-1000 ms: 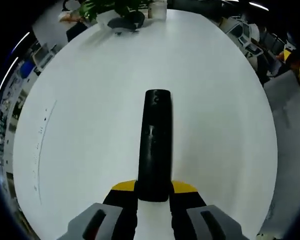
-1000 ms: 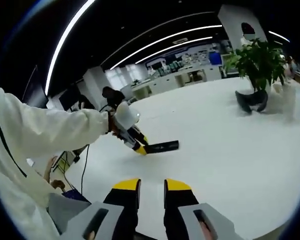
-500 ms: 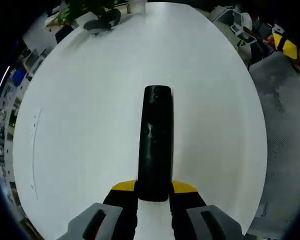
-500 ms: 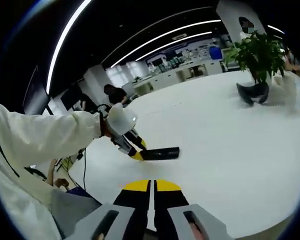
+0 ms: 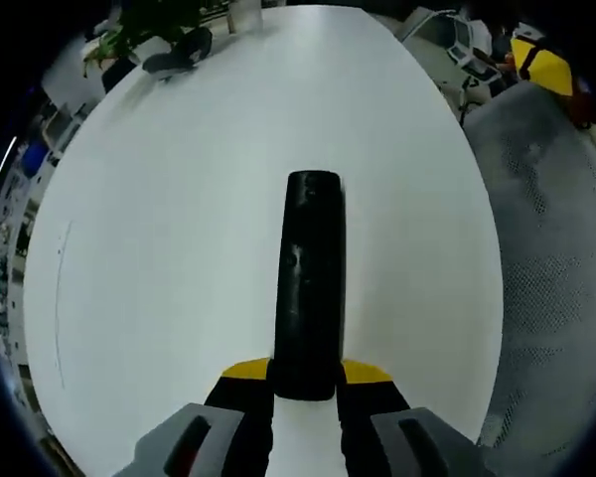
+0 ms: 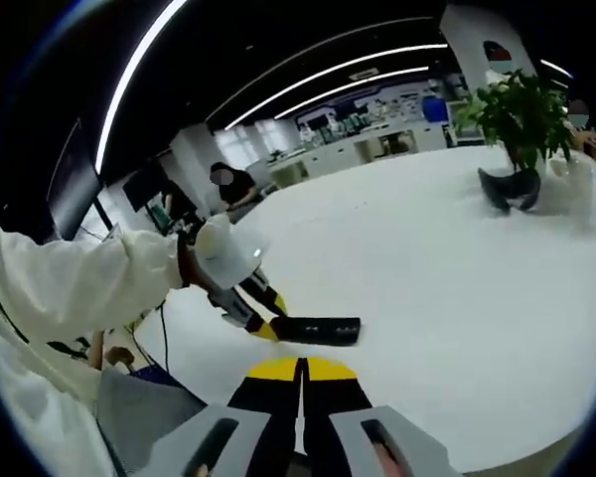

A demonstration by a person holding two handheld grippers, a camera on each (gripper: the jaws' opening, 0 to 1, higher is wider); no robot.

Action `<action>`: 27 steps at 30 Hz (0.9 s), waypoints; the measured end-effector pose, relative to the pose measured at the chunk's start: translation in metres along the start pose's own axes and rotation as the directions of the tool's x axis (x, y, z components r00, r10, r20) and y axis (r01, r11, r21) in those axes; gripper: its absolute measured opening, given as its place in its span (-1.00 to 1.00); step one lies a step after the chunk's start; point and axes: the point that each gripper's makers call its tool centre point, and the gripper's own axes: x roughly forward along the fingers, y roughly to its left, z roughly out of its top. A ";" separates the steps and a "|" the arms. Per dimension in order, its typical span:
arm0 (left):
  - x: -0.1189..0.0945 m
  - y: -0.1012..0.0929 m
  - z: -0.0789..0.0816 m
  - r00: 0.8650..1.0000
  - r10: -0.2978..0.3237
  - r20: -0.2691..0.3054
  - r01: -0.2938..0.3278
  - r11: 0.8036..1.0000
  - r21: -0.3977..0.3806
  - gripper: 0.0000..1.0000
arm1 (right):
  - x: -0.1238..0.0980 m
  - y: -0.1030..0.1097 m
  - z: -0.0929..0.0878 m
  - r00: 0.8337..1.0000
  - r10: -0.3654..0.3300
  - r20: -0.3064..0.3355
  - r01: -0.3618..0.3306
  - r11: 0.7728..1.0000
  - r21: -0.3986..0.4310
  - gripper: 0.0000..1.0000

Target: Press the specified remote control buttons in sequence, fully releasing each button before pressing the next.

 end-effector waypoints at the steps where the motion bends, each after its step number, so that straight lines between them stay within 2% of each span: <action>1: 0.000 -0.002 0.000 1.000 -0.001 0.004 0.001 1.000 0.003 -0.56 | 0.000 0.000 0.000 1.000 0.000 0.000 0.000 1.000 -0.001 -1.00; 6: 0.000 -0.012 -0.001 1.000 -0.002 0.019 0.002 1.000 0.000 -0.56 | 0.000 0.002 -0.001 1.000 -0.008 -0.019 0.008 1.000 -0.030 -1.00; 14: 0.000 -0.025 -0.001 0.999 -0.006 0.040 0.006 1.000 0.001 -0.56 | 0.002 -0.004 -0.004 0.996 -0.031 -0.089 0.025 0.998 -0.066 -1.00; 19: 0.001 -0.035 0.000 0.999 -0.007 0.040 0.007 1.000 0.008 -0.57 | 0.005 -0.007 -0.007 0.986 -0.038 -0.165 0.023 0.995 -0.093 -1.00; 27: 0.002 -0.041 0.001 1.000 0.005 0.006 -0.005 1.000 -0.007 -0.58 | 0.014 -0.007 -0.008 0.966 -0.047 -0.255 0.015 0.992 -0.128 -1.00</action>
